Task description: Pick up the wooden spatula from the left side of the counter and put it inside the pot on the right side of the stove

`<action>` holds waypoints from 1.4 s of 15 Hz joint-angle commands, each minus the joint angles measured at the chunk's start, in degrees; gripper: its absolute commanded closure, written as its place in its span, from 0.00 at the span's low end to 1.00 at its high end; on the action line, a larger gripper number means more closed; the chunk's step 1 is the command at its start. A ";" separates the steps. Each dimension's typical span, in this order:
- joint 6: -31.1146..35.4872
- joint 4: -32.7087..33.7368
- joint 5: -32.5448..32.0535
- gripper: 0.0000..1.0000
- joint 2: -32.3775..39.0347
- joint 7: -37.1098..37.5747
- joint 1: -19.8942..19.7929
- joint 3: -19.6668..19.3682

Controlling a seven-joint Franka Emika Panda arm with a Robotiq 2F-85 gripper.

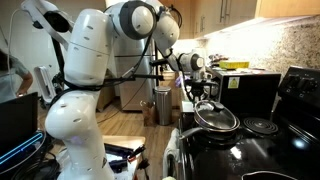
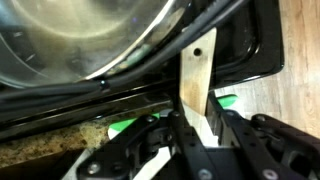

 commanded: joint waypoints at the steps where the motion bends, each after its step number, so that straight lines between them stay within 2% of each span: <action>1: 0.27 -4.87 4.39 0.93 -4.42 -0.37 -1.89 2.22; 8: 1.89 -7.41 8.69 0.93 -5.42 -1.09 -1.91 3.70; 12: 6.03 -7.87 15.03 0.93 -4.54 -3.08 -1.84 6.33; 16: 7.13 -9.83 18.14 0.93 -7.49 -1.76 -1.85 7.72; 21: 4.73 -11.36 17.87 0.93 -13.75 0.16 -2.37 6.32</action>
